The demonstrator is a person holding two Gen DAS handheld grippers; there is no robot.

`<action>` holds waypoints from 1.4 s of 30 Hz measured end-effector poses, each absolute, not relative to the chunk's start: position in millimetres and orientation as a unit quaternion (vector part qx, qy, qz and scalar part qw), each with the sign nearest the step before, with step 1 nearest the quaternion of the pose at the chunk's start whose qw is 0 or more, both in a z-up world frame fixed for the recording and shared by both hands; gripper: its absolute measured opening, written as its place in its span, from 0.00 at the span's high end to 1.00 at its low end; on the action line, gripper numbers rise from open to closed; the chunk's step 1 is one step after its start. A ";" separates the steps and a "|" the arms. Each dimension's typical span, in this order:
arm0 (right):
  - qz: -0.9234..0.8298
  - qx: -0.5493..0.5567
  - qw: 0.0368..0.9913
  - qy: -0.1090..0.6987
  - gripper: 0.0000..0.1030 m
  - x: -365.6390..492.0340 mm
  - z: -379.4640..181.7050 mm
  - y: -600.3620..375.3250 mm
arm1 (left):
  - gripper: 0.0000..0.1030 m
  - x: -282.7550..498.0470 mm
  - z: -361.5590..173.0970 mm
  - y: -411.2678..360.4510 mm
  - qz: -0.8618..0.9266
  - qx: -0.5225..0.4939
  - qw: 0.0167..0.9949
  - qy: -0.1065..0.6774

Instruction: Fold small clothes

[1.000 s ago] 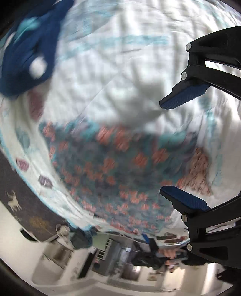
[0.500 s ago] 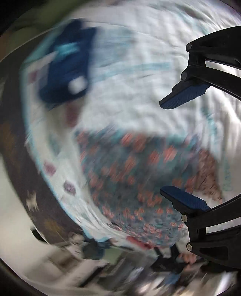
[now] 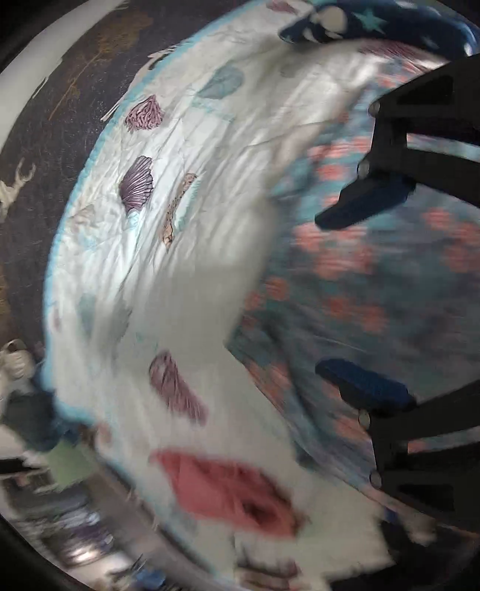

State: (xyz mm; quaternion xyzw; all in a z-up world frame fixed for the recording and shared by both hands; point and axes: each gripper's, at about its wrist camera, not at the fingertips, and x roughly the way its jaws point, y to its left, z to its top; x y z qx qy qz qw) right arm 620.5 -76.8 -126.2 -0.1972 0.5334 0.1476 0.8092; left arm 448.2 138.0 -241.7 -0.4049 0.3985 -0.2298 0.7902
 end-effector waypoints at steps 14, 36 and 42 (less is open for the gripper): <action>0.178 -0.190 0.801 0.538 0.50 657.4 -137.1 13.6 | 0.28 440.1 -241.0 135.6 -0.245 -0.398 0.788 0.400; 0.194 -0.032 0.704 0.682 0.16 607.0 -103.2 -21.9 | 0.83 457.6 -242.2 108.8 -0.285 -0.551 0.700 0.354; 0.159 -0.157 0.646 0.730 0.16 608.9 -149.4 26.5 | 0.83 433.6 -259.8 106.8 -0.267 -0.606 0.669 0.339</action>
